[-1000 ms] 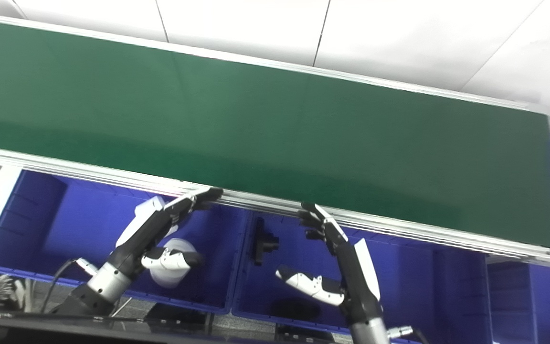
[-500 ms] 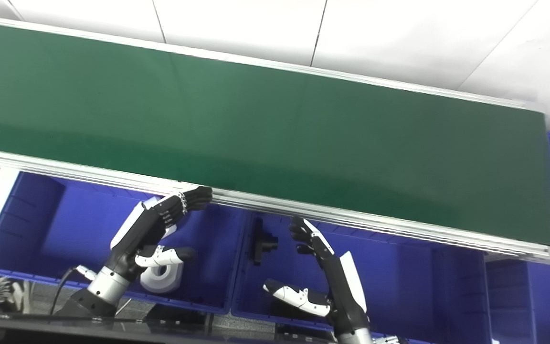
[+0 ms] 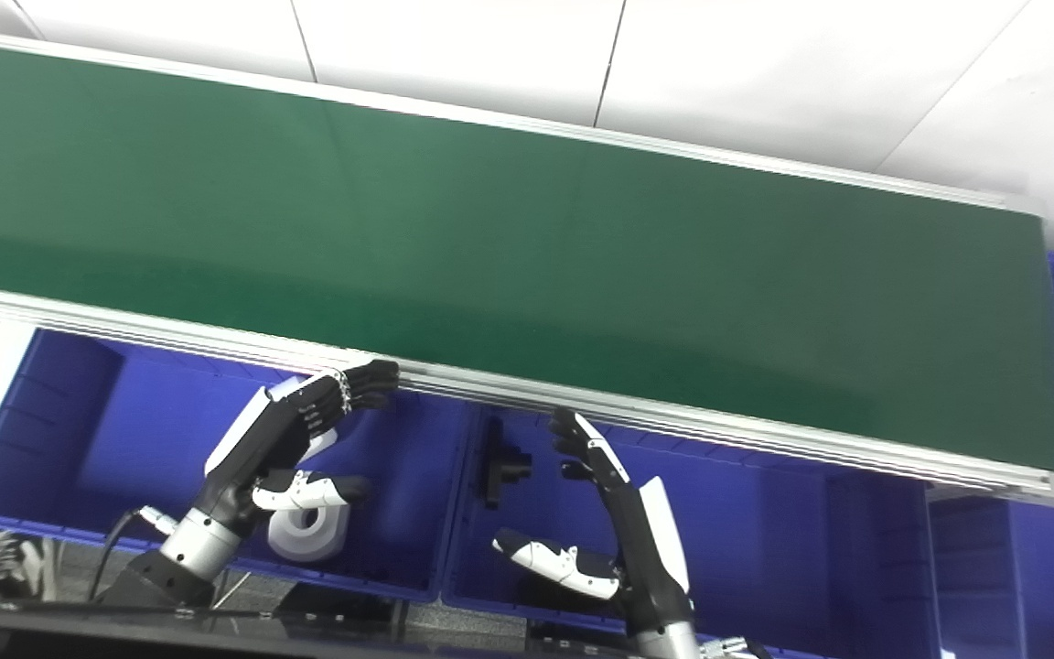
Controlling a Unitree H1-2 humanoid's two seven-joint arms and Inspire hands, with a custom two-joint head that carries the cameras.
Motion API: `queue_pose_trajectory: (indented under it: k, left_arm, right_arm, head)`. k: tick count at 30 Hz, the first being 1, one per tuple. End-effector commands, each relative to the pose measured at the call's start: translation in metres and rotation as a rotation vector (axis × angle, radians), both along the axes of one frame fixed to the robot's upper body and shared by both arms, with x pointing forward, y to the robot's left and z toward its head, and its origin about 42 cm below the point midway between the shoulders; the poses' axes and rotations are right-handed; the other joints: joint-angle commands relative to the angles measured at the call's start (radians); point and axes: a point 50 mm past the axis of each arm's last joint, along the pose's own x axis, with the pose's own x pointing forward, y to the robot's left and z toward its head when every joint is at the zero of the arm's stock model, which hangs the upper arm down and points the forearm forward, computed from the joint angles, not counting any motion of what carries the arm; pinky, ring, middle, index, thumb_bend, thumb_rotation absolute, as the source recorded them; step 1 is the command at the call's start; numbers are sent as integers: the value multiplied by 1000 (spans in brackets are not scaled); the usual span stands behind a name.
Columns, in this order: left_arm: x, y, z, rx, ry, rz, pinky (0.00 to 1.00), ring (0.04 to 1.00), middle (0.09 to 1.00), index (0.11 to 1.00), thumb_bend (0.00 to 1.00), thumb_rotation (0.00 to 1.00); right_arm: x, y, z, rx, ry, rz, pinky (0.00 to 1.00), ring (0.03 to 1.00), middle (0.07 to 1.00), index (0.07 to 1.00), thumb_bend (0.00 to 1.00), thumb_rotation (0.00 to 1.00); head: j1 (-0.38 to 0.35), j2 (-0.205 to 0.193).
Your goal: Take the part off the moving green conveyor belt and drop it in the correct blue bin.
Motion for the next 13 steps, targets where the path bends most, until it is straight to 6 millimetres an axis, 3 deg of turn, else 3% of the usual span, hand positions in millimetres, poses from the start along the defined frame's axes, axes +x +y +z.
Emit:
queue_pose_trajectory:
  k: [1, 13]
  left_arm:
    - [4, 6, 9, 20, -65, -20, 766, 813, 823, 786, 747, 450]
    - [3, 14, 3, 73, -42, -75, 763, 808, 829, 786, 797, 404]
  right_arm:
    - [3, 7, 8, 19, -76, 2, 750, 837, 869, 898, 752, 396]
    - [4, 14, -1, 9, -87, -13, 752, 833, 874, 906, 752, 377]
  head:
    - [-4, -1]
    - [-26, -54]
